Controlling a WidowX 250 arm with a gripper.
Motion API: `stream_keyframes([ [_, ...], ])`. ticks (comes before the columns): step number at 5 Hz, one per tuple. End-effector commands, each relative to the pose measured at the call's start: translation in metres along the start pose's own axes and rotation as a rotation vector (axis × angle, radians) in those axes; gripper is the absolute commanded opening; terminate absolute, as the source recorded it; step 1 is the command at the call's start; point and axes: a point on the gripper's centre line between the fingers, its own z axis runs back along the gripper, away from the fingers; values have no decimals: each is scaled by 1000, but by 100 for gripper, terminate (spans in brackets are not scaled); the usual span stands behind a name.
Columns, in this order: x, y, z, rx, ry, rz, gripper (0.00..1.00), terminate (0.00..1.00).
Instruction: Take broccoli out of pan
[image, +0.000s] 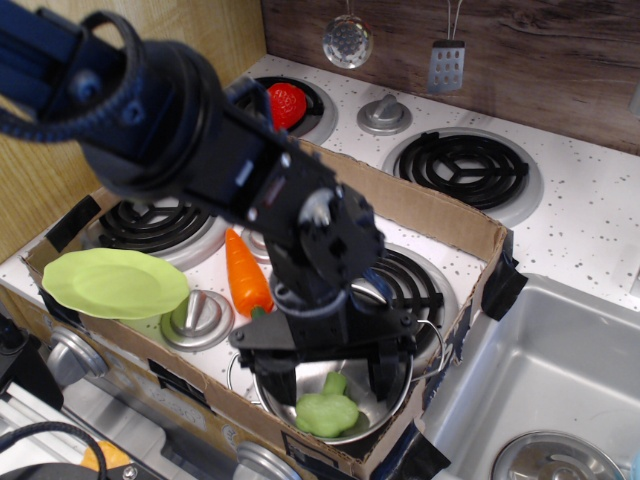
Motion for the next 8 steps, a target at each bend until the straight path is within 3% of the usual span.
stream_keyframes([
  [1, -1, -7, -11, -47, -36, 4, 100, 0],
  [2, 1, -5, -15, -65, -27, -17, 100, 0],
  [3, 5, -5, -12, -58, -14, -25, 0, 0],
  [4, 12, -9, 5, -47, -11, -25, 0, 0],
  [5, 28, -13, 37, 21, -8, -40, 0, 0],
  [6, 48, -12, 70, 21, -8, -52, 0, 0],
  [7, 77, 1, 90, 73, -40, -114, 0, 0],
  [8, 116, 19, 96, 99, -113, -266, 0, 0],
])
